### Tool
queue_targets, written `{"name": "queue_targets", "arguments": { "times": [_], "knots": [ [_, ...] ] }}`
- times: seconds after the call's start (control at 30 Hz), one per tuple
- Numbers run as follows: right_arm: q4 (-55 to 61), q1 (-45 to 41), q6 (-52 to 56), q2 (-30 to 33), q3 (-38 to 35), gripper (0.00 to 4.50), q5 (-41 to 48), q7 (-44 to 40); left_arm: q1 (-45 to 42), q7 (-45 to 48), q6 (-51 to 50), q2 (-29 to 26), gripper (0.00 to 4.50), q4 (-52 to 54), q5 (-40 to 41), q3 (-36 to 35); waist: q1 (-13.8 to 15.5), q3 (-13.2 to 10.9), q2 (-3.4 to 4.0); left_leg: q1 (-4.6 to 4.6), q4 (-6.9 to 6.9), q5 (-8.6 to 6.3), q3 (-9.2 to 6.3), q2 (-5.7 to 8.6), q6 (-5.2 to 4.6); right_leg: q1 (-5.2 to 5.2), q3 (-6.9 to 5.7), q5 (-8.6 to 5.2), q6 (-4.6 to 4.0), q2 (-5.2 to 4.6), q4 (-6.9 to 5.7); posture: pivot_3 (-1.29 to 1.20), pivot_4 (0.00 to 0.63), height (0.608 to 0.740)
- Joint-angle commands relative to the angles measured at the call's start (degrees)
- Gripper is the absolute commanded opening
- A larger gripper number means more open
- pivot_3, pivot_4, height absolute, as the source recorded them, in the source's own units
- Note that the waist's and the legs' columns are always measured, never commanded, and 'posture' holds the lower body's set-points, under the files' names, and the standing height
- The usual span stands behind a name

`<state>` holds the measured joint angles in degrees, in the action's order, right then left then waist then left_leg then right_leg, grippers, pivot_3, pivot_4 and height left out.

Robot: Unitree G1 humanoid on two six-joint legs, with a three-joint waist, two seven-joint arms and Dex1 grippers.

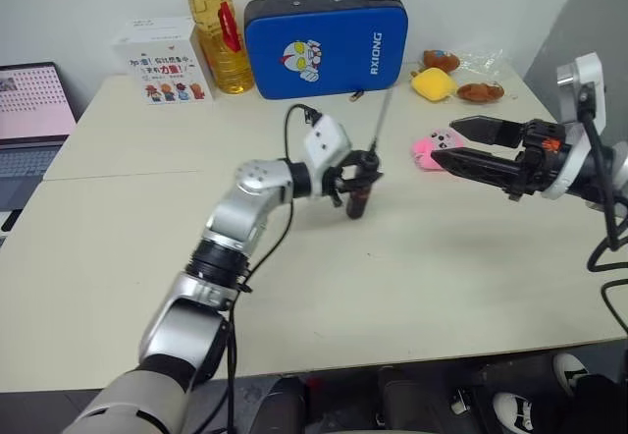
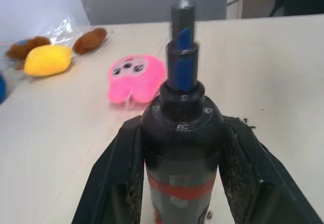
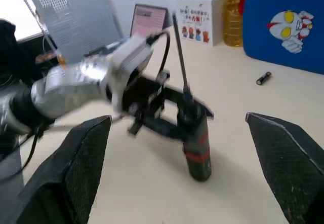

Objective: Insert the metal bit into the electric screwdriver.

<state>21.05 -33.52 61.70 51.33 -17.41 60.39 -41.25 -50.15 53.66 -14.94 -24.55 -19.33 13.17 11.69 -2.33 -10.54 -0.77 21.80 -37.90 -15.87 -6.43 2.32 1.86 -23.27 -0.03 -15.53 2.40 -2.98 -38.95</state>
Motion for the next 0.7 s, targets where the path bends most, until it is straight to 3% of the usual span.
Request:
{"name": "queue_targets", "arguments": {
  "times": [0.03, 0.17, 0.33, 0.43, 0.7],
  "knots": [
    [5.1, 3.2, -0.9, -0.9, 0.6, 4.48, 0.3, 1.2, -3.0, 8.5, -0.4, -9.2, 1.68, -3.3, -1.1, -2.5, -0.4, 0.0, 0.00, 0.01, 0.02, 0.00, 0.00, -0.01, -0.01, -0.02, 0.00, 0.00, 0.00, 0.03, 0.00, 0.00, 0.150, 0.740],
    [8.5, 5.9, -2.4, -4.0, 2.5, 4.48, 0.3, 2.9, -5.9, 19.4, 2.2, -18.6, 1.68, -8.8, -4.9, 0.5, -0.5, -0.1, -0.10, 0.07, 0.02, -0.01, 0.01, -0.06, -0.02, -0.10, 0.04, 0.00, 0.00, -0.02, 0.00, 0.00, 0.150, 0.740],
    [12.8, 9.8, -4.0, -5.8, 6.2, 4.48, -1.8, 3.5, -8.4, 28.8, 7.1, -22.2, 1.68, -16.1, -9.6, 5.2, -0.1, -0.1, -0.14, 0.11, -0.02, -0.01, 0.00, -0.05, -0.02, -0.07, 0.05, -0.02, 0.03, -0.13, 0.06, 0.00, 0.150, 0.740],
    [13.7, 11.0, -6.0, -6.6, 8.9, 4.48, -4.4, 3.8, -9.3, 27.4, 12.3, -19.4, 1.68, -20.7, -12.4, 6.7, -0.2, -0.1, -0.15, 0.09, -0.03, -0.02, 0.03, -0.04, -0.02, -0.07, 0.11, -0.02, 0.04, -0.15, 0.06, 0.00, 0.150, 0.740],
    [11.6, 12.1, -14.7, -8.1, 15.8, 4.48, -19.3, 6.9, -10.4, 15.7, 20.5, -4.8, 1.68, -34.1, -16.1, 6.6, 1.1, 0.5, 0.13, -0.15, -0.12, -0.02, 0.01, 0.01, -0.04, 0.20, 0.11, -0.10, 0.35, -0.16, -0.02, 0.00, 0.150, 0.740]
  ]
}}
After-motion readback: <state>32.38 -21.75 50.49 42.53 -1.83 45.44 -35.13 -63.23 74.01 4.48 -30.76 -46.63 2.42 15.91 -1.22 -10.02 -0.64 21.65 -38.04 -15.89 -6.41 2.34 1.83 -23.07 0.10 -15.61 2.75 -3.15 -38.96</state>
